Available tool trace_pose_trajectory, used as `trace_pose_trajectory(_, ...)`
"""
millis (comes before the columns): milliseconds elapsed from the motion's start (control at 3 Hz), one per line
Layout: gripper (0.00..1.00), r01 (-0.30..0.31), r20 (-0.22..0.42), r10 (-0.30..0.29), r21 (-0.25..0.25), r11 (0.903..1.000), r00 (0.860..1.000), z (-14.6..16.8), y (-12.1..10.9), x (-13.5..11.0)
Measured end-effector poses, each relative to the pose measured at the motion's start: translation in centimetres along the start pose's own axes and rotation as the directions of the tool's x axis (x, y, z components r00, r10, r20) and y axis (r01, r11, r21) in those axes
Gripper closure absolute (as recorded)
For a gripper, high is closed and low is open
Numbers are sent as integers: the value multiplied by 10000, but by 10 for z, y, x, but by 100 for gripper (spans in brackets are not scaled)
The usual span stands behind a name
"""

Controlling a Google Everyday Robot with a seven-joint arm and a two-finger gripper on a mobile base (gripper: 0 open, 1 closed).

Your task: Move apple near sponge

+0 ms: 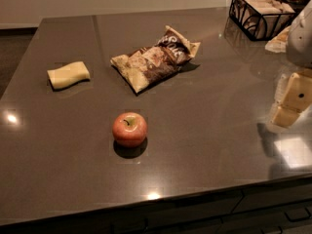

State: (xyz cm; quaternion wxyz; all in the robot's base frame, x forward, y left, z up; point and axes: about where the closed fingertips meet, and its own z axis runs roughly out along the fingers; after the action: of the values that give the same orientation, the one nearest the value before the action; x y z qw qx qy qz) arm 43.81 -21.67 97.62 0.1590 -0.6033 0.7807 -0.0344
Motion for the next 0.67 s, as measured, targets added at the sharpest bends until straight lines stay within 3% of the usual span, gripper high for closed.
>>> trace_pose_trajectory(333,0,0,1,0,2,10000,10000,0,0,0)
trace_pose_trajectory(667,0,156,596,-146,-176,9997,9981,10,6,-28)
